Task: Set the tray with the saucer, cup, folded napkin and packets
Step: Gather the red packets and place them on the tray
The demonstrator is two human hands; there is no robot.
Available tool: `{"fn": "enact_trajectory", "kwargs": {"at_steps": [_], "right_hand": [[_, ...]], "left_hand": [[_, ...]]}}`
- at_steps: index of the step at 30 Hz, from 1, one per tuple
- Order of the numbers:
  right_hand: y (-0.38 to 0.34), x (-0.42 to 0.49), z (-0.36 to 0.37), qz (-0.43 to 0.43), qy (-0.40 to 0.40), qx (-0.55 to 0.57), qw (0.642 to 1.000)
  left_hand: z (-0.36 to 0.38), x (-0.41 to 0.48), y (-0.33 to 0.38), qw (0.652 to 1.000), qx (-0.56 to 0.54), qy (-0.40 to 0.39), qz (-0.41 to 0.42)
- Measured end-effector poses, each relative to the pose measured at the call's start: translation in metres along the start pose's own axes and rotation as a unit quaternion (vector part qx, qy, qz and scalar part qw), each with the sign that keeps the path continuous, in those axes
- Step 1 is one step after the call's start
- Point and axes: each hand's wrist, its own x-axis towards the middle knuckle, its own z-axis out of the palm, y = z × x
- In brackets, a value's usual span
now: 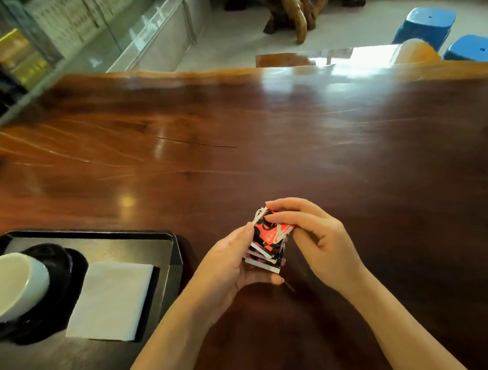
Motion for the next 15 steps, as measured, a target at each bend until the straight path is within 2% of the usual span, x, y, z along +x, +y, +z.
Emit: {"fn": "enact_trajectory", "kwargs": {"at_steps": [4,6,10,15], "right_hand": [[-0.017,0.005,0.016,0.016,0.008,0.021,1.000],[-0.026,0.002,0.026,0.061,0.025,0.055,0.996],[-0.052,-0.007,0.054,0.178,0.069,0.176,0.966],[-0.088,-0.015,0.109,0.199,0.041,0.100,0.974]], "left_hand": [[-0.009,-0.018,0.005,0.999,0.012,0.030,0.036],[-0.014,-0.025,0.005,0.997,0.029,0.051,0.044],[-0.030,-0.043,0.004,0.994,0.042,0.082,0.067],[-0.063,-0.080,0.003,0.988,0.042,0.133,0.068]]}}
